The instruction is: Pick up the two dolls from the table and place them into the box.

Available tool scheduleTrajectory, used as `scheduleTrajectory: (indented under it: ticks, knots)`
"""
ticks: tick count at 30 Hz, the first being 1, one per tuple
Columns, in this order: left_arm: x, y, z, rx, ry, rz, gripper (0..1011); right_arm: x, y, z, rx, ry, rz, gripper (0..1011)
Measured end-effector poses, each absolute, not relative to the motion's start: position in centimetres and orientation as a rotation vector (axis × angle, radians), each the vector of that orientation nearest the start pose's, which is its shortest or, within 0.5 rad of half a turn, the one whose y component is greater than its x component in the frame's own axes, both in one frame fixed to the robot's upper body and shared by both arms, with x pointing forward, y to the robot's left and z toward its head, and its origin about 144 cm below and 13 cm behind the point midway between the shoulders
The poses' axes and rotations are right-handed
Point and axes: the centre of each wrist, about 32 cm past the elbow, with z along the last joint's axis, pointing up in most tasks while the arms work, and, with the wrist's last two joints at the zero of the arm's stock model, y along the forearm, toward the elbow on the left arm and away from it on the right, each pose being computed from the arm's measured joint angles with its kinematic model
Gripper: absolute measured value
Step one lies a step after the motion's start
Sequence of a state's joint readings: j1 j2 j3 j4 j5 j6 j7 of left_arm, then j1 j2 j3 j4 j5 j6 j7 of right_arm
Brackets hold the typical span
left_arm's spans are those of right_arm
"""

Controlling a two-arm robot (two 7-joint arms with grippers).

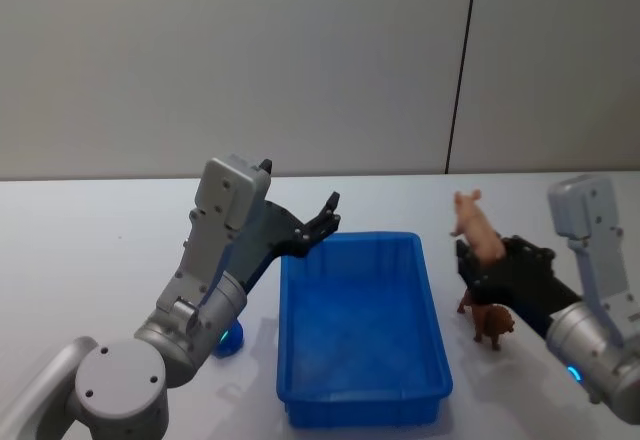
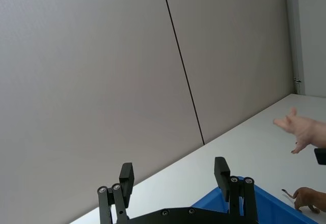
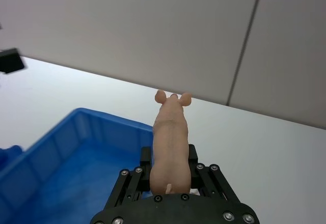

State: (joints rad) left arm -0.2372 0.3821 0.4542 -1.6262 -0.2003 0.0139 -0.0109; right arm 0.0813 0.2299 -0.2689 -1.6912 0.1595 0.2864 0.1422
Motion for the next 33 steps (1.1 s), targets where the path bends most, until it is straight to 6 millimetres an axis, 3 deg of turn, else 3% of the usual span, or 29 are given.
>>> scheduleTrajectory:
  ticks: [14,20,22,24,33]
  knots:
    - [49.2,19.8,120.4,0.061,-0.268,1.124,1001,47.9,-17.2,120.1,-0.162,0.123,-0.935,384]
    - [49.2,19.8,120.4,0.061,-0.268,1.124,1001,48.9,-15.2,120.1,-0.174,0.194,-0.820,554]
    - [49.2,19.8,120.4,0.061,-0.268,1.124,1001,49.1,-14.7,120.1,-0.175,0.209,-0.795,656]
    - [49.2,19.8,120.4,0.061,-0.268,1.124,1001,49.4,-14.1,120.1,-0.178,0.229,-0.763,682]
    - [49.2,19.8,120.4,0.061,-0.268,1.124,1001,50.2,-12.7,120.2,-0.186,0.273,-0.687,964]
